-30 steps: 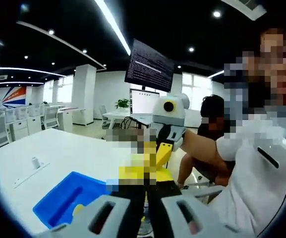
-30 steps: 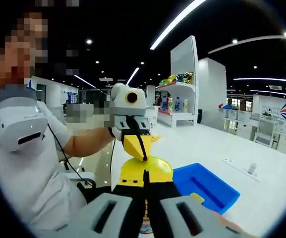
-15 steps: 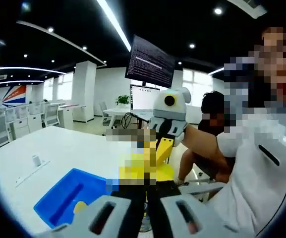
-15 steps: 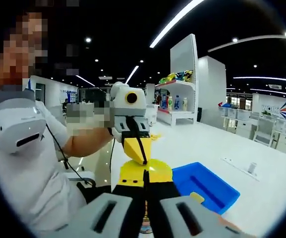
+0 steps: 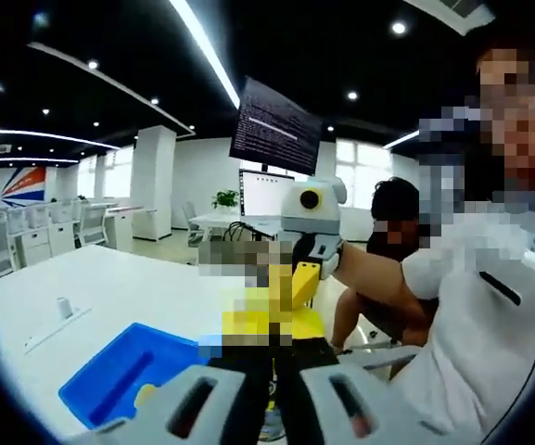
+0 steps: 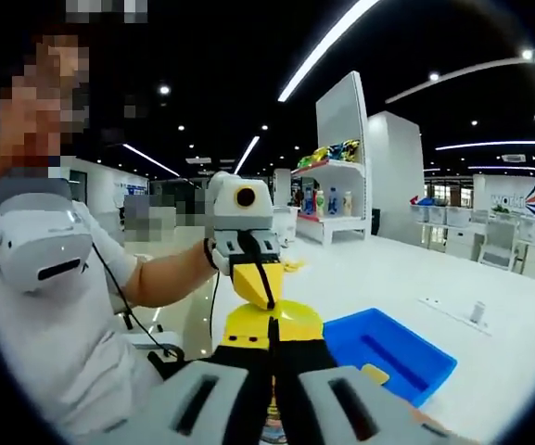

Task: Open the lid of the chip container on the table, take out the chips, place them into the box in front of the container, and close the lid

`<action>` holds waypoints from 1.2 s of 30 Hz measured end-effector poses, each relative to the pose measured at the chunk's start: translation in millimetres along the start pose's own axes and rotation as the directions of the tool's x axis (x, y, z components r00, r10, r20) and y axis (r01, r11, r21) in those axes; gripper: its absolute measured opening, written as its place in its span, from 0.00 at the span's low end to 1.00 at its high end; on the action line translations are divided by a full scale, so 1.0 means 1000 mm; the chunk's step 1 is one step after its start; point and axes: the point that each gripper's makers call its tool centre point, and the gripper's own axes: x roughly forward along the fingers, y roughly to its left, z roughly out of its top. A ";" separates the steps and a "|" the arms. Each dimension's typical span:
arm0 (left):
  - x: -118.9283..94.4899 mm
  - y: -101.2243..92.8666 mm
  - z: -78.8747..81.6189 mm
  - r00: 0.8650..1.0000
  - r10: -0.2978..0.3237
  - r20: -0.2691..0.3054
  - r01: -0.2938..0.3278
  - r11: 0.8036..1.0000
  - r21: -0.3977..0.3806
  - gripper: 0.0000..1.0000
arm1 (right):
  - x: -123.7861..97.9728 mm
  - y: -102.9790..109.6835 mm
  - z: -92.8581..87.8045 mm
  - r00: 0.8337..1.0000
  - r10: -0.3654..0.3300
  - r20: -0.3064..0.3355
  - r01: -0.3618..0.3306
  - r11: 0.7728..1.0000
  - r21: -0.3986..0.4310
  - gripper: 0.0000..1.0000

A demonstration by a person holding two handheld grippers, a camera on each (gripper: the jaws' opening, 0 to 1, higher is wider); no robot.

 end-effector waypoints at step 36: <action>-0.105 0.105 -0.124 0.887 0.462 0.022 -0.462 0.886 0.033 0.65 | -0.080 -0.098 -0.099 0.904 -0.420 0.080 0.421 0.907 0.004 0.39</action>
